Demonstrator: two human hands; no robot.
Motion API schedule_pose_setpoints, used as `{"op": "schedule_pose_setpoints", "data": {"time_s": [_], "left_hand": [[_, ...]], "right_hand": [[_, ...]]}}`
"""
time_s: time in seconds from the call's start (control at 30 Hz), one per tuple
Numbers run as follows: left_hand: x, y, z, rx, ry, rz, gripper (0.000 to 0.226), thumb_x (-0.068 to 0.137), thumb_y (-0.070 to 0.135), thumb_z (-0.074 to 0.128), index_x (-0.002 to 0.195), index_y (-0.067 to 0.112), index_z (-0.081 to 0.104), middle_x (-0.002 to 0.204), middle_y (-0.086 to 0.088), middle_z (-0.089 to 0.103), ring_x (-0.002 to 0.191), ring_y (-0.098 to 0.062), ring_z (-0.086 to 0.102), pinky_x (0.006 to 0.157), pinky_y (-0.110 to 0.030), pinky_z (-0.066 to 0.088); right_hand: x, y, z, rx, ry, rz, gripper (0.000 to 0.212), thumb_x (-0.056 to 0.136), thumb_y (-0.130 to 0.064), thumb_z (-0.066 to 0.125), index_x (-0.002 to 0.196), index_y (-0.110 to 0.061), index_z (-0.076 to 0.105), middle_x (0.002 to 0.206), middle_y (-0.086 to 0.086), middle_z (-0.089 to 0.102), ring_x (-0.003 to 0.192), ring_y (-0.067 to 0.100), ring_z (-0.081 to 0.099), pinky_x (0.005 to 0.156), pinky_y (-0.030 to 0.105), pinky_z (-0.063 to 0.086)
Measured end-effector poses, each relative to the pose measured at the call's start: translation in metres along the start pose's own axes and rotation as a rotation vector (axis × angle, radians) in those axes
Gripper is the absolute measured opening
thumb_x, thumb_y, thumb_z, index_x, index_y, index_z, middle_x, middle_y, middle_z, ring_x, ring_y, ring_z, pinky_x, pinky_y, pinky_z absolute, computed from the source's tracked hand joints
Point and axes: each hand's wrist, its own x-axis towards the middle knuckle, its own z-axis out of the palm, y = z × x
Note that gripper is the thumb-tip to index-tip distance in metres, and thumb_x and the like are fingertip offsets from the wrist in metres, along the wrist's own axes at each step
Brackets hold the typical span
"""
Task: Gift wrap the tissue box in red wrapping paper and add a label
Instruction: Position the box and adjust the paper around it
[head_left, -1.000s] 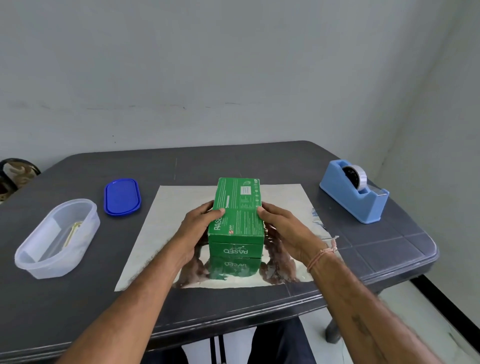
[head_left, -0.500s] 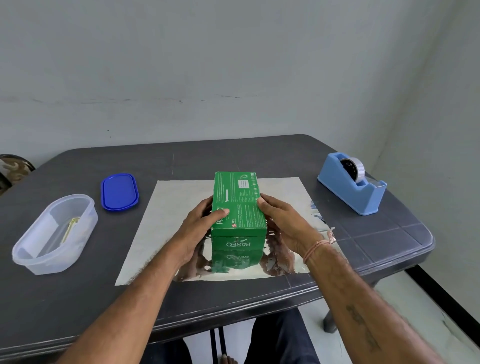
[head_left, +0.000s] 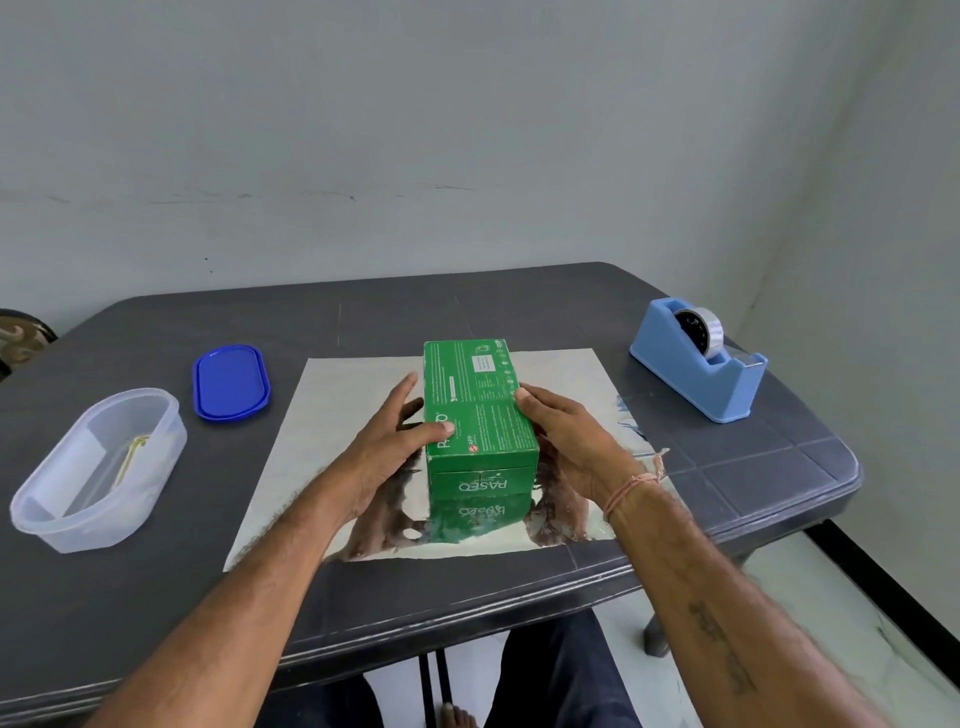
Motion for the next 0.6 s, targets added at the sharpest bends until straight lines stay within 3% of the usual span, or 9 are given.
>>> {"op": "schedule_pose_setpoints", "data": {"time_s": [0.1,0.17,0.23,0.3,0.4,0.47,0.5,0.57,0.6], "left_hand": [[0.003,0.003,-0.004,0.055,-0.055,0.001,0.087,0.089,0.036,0.077,0.154,0.058,0.024,0.168,0.007,0.025,0.152,-0.019,0.028,0.123,-0.051,0.017],[0.001,0.004,-0.003,0.060,-0.071,0.002,0.080,0.092,0.034,0.073,0.153,0.057,0.027,0.169,0.005,0.021,0.154,-0.020,0.022,0.122,-0.051,0.015],[0.000,0.006,-0.002,0.057,-0.077,0.006,0.078,0.093,0.032,0.071,0.154,0.056,0.027,0.170,0.003,0.019,0.154,-0.020,0.020,0.122,-0.051,0.015],[-0.002,0.007,-0.002,0.058,-0.080,0.004,0.078,0.094,0.031,0.071,0.155,0.054,0.026,0.170,0.002,0.019,0.154,-0.021,0.020,0.122,-0.050,0.016],[-0.002,0.007,-0.002,0.062,-0.083,0.007,0.078,0.094,0.033,0.071,0.154,0.055,0.026,0.170,0.001,0.018,0.155,-0.022,0.019,0.122,-0.051,0.016],[-0.002,0.007,-0.002,0.063,-0.081,0.017,0.078,0.094,0.034,0.070,0.154,0.056,0.026,0.171,0.001,0.016,0.155,-0.023,0.018,0.123,-0.052,0.015],[-0.003,0.008,-0.002,0.064,-0.081,0.019,0.077,0.094,0.034,0.070,0.154,0.056,0.026,0.171,0.002,0.015,0.155,-0.023,0.017,0.123,-0.053,0.015],[-0.004,0.008,-0.002,0.060,-0.082,0.015,0.077,0.094,0.035,0.071,0.154,0.056,0.027,0.171,0.002,0.015,0.155,-0.022,0.018,0.123,-0.052,0.016],[-0.005,0.009,-0.002,0.056,-0.086,0.014,0.077,0.094,0.035,0.071,0.154,0.056,0.027,0.171,0.002,0.015,0.155,-0.022,0.018,0.123,-0.052,0.016]], "right_hand": [[-0.005,-0.005,-0.002,-0.047,-0.001,0.004,0.041,0.100,-0.033,0.064,0.136,-0.015,0.063,0.118,0.010,0.075,0.105,0.023,0.072,0.083,0.034,0.060],[-0.006,-0.008,-0.013,-0.197,0.109,-0.048,0.053,0.097,-0.041,0.067,0.142,-0.016,0.057,0.137,0.010,0.064,0.119,0.025,0.062,0.096,0.039,0.055],[-0.006,-0.012,-0.033,-0.501,0.329,-0.101,0.066,0.092,-0.048,0.071,0.147,-0.018,0.050,0.149,0.009,0.051,0.132,0.030,0.052,0.110,0.050,0.045],[-0.006,-0.017,-0.053,-0.820,0.481,-0.023,0.074,0.090,-0.051,0.073,0.150,-0.018,0.044,0.152,0.012,0.045,0.138,0.034,0.044,0.113,0.055,0.041],[0.001,-0.018,-0.072,-0.871,0.455,0.122,0.079,0.085,-0.044,0.080,0.147,-0.011,0.042,0.150,0.014,0.046,0.135,0.036,0.046,0.111,0.053,0.044],[0.007,-0.022,-0.076,-0.728,0.403,0.150,0.072,0.082,-0.035,0.085,0.138,-0.007,0.048,0.131,0.015,0.057,0.115,0.032,0.060,0.097,0.048,0.055],[0.008,-0.024,-0.075,-0.645,0.380,0.164,0.063,0.082,-0.029,0.086,0.128,-0.003,0.051,0.112,0.016,0.063,0.098,0.028,0.064,0.086,0.043,0.058],[0.009,-0.027,-0.073,-0.570,0.370,0.182,0.041,0.082,-0.022,0.086,0.102,-0.002,0.056,0.078,0.011,0.061,0.069,0.021,0.059,0.066,0.035,0.053],[0.010,-0.029,-0.073,-0.570,0.375,0.191,0.036,0.082,-0.022,0.087,0.093,-0.004,0.058,0.070,0.008,0.059,0.062,0.019,0.055,0.062,0.034,0.049]]}}
